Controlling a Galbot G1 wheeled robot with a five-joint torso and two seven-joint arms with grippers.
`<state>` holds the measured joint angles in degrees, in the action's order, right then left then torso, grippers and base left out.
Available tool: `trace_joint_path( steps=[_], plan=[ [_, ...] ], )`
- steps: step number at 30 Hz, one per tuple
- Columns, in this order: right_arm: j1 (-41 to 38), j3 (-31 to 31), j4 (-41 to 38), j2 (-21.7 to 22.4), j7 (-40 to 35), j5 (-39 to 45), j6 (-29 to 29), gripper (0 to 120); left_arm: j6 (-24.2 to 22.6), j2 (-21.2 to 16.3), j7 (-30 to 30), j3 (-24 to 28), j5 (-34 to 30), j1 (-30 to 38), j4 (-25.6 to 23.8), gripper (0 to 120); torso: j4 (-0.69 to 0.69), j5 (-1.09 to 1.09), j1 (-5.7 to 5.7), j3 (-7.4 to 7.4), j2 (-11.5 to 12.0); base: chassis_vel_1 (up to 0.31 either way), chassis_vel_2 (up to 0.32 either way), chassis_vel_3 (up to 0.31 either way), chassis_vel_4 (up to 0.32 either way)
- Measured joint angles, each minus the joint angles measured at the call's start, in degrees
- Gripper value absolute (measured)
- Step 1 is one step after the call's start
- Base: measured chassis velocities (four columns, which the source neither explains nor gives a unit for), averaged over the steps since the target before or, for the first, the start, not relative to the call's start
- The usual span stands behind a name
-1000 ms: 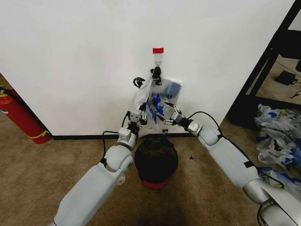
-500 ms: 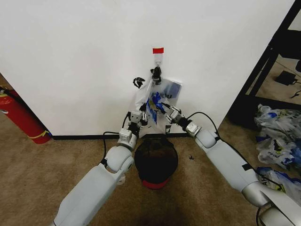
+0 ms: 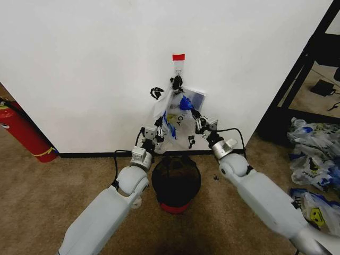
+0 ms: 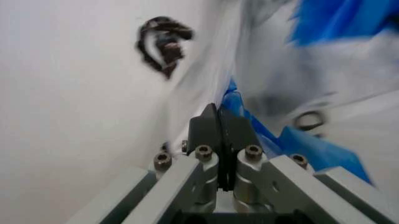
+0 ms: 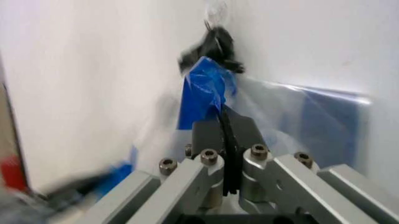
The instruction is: Pick up the garbage bag from the wall and place it over the trash bin.
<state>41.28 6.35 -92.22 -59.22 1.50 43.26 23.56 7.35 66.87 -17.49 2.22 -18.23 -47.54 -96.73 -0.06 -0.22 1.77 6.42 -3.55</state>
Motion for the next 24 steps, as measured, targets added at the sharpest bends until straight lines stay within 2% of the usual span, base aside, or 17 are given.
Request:
trace_joint_path(
  steps=[2, 7, 10, 12, 15, 17, 19, 20, 24],
  plan=[
    [1.9, -0.5, -2.3, 0.0, -0.6, 1.5, -0.1, 0, 2.1, 0.3, -0.3, -0.4, 0.2, -0.6, 0.7, 2, 0.00, 0.00, 0.00, 0.00, 0.0, 0.000, 0.000, 0.000, 0.000],
    [4.7, -1.8, -4.0, 0.0, -0.2, 1.7, 0.3, 0, 5.4, -0.1, -0.3, -1.6, 1.6, -2.8, 0.9, 16, -0.04, 0.00, 0.00, 0.00, 0.0, 0.000, 0.000, 0.000, 0.000],
    [5.4, -2.3, -3.8, -0.4, 0.5, 1.3, 1.0, 0, 7.4, -1.2, 0.5, -2.7, 2.4, -5.1, -0.7, 31, -0.01, 0.00, 0.00, 0.00, 0.0, 0.000, 0.000, 0.000, 0.000],
    [5.5, -2.4, -3.7, -0.5, 0.7, 1.2, 1.2, 0, 8.0, -1.4, 1.4, -3.3, 2.7, -5.8, -1.4, 34, 0.00, 0.00, 0.00, 0.00, 0.0, 0.000, 0.000, 0.000, 0.000],
    [5.7, -2.8, -3.6, -1.0, 1.2, 0.8, 1.8, 0, 9.2, -1.6, 4.9, -5.3, 5.3, -7.8, -5.0, 48, -0.01, -0.01, 0.00, 0.00, 0.0, 0.000, 0.000, 0.000, 0.000],
    [5.9, -3.0, -3.8, -1.1, 1.6, 0.7, 2.1, 0, 7.1, -1.8, 5.2, -5.4, 6.8, -8.8, -8.6, 57, -0.02, 0.00, 0.00, 0.00, 0.0, 0.000, 0.000, 0.000, 0.000],
    [6.3, -3.1, -4.1, -1.2, 2.0, 0.6, 2.4, 0, 2.9, -2.0, 3.6, -4.8, 8.6, -9.6, -12.3, 65, -0.02, 0.00, 0.00, 0.00, 0.0, 0.000, 0.000, 0.000, 0.000],
    [6.3, -3.1, -4.1, -1.2, 2.0, 0.6, 2.4, 0, 2.9, -2.0, 3.6, -4.8, 8.6, -9.6, -12.3, 65, -0.02, 0.00, 0.00, 0.00, 0.0, 0.000, 0.000, 0.000, 0.000],
    [7.4, -3.5, -4.4, -1.1, 3.4, 0.2, 3.3, 0, -8.3, -2.7, -4.6, 0.8, 11.5, -9.4, -16.9, 81, -0.02, 0.00, 0.00, 0.00, 0.0, 0.000, 0.000, 0.000, 0.000]
  ],
)
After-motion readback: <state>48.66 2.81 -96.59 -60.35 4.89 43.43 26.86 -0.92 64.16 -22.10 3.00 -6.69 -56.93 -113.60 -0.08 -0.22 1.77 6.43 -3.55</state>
